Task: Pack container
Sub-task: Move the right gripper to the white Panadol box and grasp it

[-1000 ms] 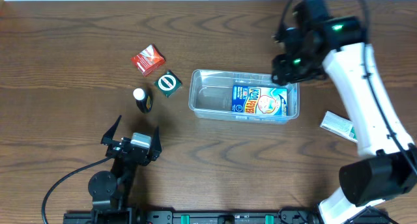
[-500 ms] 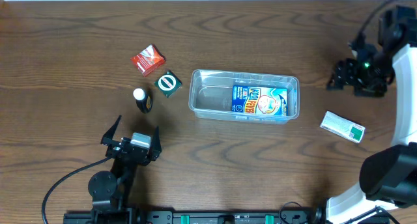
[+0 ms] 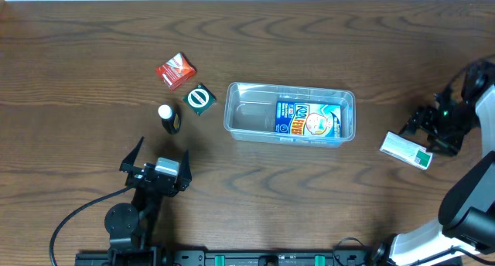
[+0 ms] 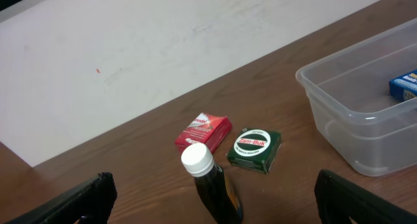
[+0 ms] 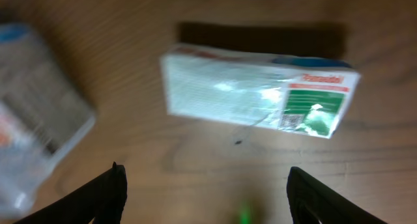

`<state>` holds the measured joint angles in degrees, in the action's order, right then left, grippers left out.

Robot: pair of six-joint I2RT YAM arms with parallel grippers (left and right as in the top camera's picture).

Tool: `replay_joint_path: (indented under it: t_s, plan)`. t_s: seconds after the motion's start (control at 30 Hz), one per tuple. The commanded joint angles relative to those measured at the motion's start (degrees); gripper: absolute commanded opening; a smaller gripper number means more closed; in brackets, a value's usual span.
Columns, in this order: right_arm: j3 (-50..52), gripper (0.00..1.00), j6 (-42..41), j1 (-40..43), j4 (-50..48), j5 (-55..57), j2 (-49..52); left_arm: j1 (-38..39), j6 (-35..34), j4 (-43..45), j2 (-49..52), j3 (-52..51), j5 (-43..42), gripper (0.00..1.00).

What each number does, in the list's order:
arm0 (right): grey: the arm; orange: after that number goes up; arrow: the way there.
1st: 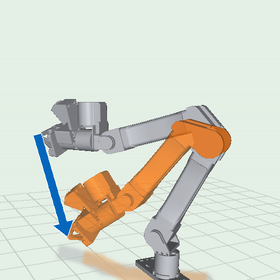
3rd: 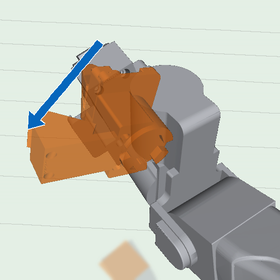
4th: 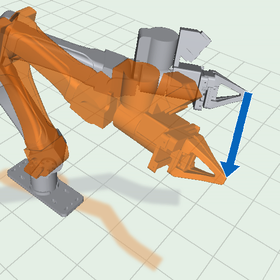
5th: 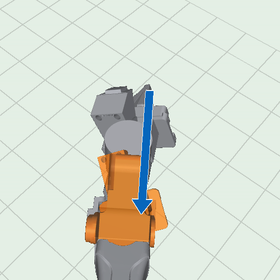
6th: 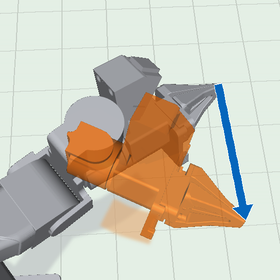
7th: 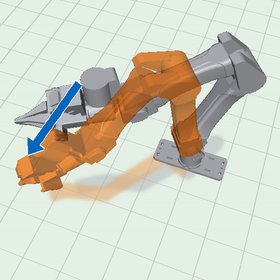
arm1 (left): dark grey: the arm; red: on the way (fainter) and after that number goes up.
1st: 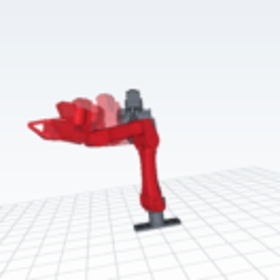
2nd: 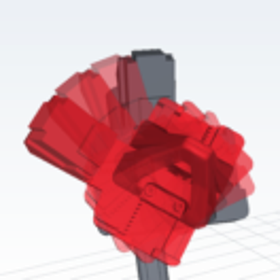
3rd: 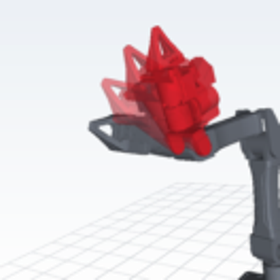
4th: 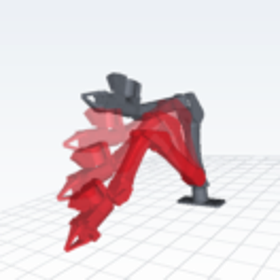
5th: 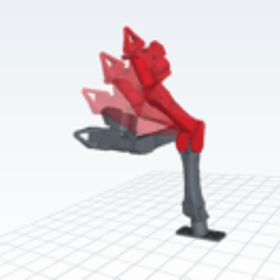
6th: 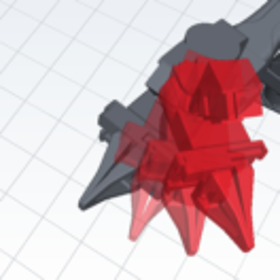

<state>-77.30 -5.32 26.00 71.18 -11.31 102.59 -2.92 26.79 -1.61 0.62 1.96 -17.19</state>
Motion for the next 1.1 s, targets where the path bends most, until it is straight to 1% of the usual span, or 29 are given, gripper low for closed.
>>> replay_joint_path:
  t_s: [0.0,0.03,0.07,0.2,0.3,0.43,0.57,0.73,0.9,1.07]
  plan:
    - [2.9,0.8,-15.9,2.5,-2.3,3.7,-0.8,-0.3,-0.8,-0.9,-0.3,-1.7,0.3,0.98]
    - [3.5,0.82,-20.0,3.0,-2.5,4.7,-0.8,-0.3,-0.8,-0.9,-0.3,-1.7,0.3,0.98]
    - [4.2,0.84,-25.7,3.5,-2.4,5.6,-0.8,-0.3,-0.8,-0.9,-0.3,-1.7,0.3,0.98]
    - [6.2,0.94,-36.2,4.3,-1.9,5.5,-0.8,-0.3,-0.8,-0.9,-0.3,-1.7,0.3,0.98]
    - [7.9,0.96,-43.0,4.3,-1.9,5.5,-0.8,-0.3,-0.8,-0.9,-0.3,-1.7,0.3,0.98]
    - [10.9,0.97,-49.5,4.2,-5.5,5.5,-0.8,-0.3,-0.8,-0.9,-0.3,-1.7,0.3,0.98]
    - [14.4,0.96,-51.5,3.5,-12.9,5.5,-0.8,-0.3,-0.8,-0.9,-0.3,-1.7,0.3,0.98]
    - [17.9,0.96,-51.5,2.7,-21.2,5.5,-0.8,-0.3,-0.8,-0.9,-0.3,-1.7,0.3,0.98]
    - [18.5,0.95,-51.2,2.4,-25.2,5.5,-0.8,-0.3,-0.8,-0.9,-0.3,-1.7,0.3,0.98]
    - [18.5,0.95,-47.5,2.4,-28.4,5.5,-0.8,-0.3,-0.8,-0.9,-0.3,-1.7,0.3,0.98]
